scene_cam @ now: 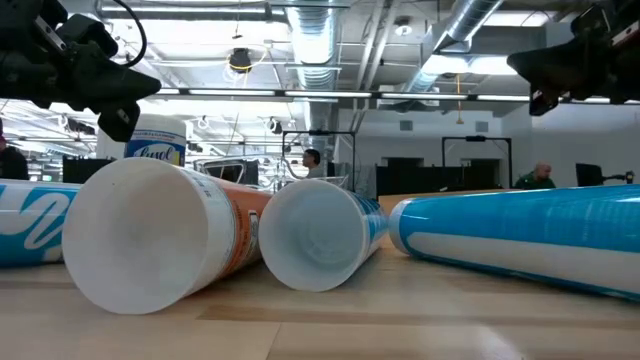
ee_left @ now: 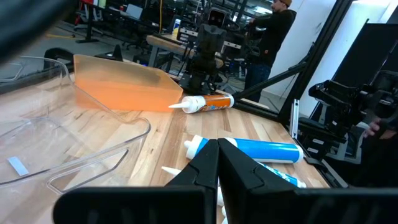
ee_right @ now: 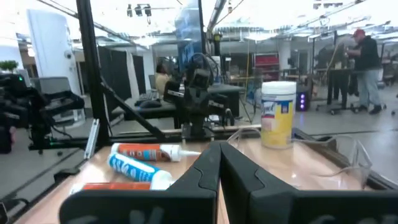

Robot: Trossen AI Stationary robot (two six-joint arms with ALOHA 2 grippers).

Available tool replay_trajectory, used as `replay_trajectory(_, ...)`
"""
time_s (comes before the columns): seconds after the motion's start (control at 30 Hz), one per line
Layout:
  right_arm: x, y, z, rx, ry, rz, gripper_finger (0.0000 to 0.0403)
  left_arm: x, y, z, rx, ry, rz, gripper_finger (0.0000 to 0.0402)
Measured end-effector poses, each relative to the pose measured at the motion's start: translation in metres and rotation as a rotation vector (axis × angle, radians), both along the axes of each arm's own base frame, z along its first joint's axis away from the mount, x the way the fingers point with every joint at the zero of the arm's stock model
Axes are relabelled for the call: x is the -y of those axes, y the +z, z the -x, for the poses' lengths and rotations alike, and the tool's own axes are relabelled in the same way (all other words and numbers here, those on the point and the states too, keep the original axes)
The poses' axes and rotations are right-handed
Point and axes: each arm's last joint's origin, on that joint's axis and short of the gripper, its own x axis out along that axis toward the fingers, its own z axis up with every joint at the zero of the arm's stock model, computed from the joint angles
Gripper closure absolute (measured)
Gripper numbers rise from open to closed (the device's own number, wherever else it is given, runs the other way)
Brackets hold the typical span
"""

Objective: Pick & place silicon tubes, Sealant and Lysol wipes
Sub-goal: Put the right orange sealant into the orange bin

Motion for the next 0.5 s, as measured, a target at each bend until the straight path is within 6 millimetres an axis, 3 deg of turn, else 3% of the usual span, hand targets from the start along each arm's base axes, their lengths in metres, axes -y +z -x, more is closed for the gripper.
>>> replay_trajectory(0.17,0.000,0.002,0.000,0.021,0.028,-0.180,0.0403,0.000,0.000,0.000,0.000,0.000,-0.001,0.0402)
replay_trajectory(0.3,0.003,0.014,0.003,0.157,-0.023,-0.380,0.0403,0.000,0.000,0.000,0.000,0.000,-0.001,0.0402)
replay_trajectory(0.5,-0.002,0.056,0.011,0.177,0.068,-0.420,0.0403,0.000,0.000,0.000,0.000,0.000,-0.002,0.0402)
